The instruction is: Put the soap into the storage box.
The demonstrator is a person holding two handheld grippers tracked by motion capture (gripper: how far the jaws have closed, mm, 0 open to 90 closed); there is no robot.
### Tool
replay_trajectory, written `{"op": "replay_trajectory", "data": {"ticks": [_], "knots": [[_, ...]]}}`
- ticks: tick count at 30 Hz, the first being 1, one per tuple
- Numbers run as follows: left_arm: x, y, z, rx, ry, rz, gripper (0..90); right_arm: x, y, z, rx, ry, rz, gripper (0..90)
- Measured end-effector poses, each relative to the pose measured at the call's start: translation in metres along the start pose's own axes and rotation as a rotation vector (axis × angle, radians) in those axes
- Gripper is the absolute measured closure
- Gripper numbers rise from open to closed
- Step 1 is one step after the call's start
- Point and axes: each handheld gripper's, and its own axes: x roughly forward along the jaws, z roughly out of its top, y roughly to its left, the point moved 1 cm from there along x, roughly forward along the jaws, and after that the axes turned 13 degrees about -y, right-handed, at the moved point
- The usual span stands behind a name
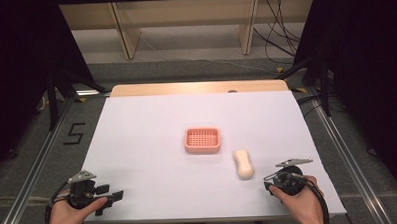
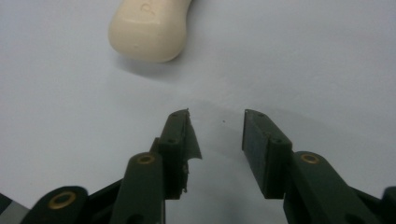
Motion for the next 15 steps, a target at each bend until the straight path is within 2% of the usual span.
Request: {"op": "replay_trajectory", "data": {"ticks": [1,2,3,4,6,7,8,10,11,12,13,14,15], "knots": [[0.0,0.0,0.0,0.022,0.006,0.008,32.6,0.0,0.0,0.0,-0.018,-0.009,0.002,62.7],[0.0,0.0,0.0,0.022,0.006,0.008,32.0,0.0,0.0,0.0,-0.018,-0.009,0.002,62.7],[0.0,-0.001,0.0,0.054,0.031,0.017,31.8,-0.002,0.002,0.003,-0.004,-0.022,0.011,62.4],[0.002,-0.002,0.0,0.044,0.02,0.028,31.7,-0.003,0.003,0.005,0.01,-0.005,0.002,62.4],[0.002,-0.002,-0.001,0.046,0.018,0.031,31.7,-0.003,0.003,0.006,-0.005,0.002,-0.004,63.0],[0.001,0.0,-0.001,0.064,0.044,0.021,31.7,-0.004,0.003,0.007,-0.007,0.009,0.001,63.9],[0.001,0.0,-0.002,0.056,0.041,0.028,31.8,-0.003,0.006,0.01,0.034,0.031,-0.003,64.2],[0.002,-0.001,-0.002,0.055,0.046,0.033,31.9,-0.003,0.006,0.011,0.018,0.042,0.004,64.2],[0.002,-0.002,-0.002,0.062,0.048,0.03,31.9,-0.003,0.007,0.014,0.041,0.063,0.012,64.7],[0.002,-0.002,-0.002,0.062,0.048,0.03,31.9,-0.003,0.007,0.014,0.041,0.063,0.012,64.7],[0.002,-0.003,-0.001,0.068,0.046,0.028,31.9,-0.002,0.006,0.017,0.068,0.103,-0.004,64.8],[0.002,-0.004,-0.001,0.069,0.059,0.022,31.8,-0.002,0.007,0.019,0.108,0.107,-0.015,64.8],[0.003,-0.004,-0.001,0.071,0.056,0.019,31.8,-0.001,0.007,0.021,0.112,0.113,-0.012,64.8]]}}
